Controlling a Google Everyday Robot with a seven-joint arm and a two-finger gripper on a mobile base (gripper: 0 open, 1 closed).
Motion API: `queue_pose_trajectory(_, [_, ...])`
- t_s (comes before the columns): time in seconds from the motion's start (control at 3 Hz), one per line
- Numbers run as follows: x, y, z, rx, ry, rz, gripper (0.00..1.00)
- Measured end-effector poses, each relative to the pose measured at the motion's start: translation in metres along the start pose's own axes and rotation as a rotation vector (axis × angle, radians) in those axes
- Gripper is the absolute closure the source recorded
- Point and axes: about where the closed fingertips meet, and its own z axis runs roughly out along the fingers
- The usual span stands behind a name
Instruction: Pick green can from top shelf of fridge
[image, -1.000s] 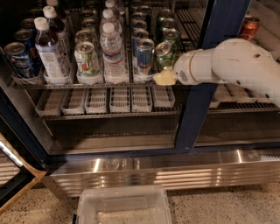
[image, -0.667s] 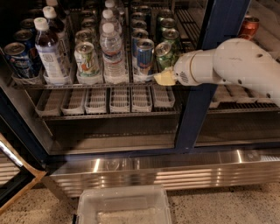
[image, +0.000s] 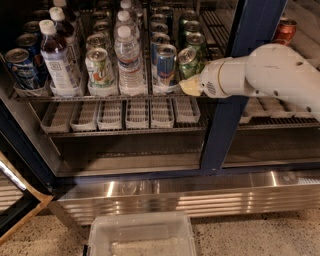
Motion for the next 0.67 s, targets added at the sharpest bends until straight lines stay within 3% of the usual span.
queue_pose_trajectory(0.67, [-0.0032,0.0039,0.0043,-0.021,-0.003,-0.01,1.0])
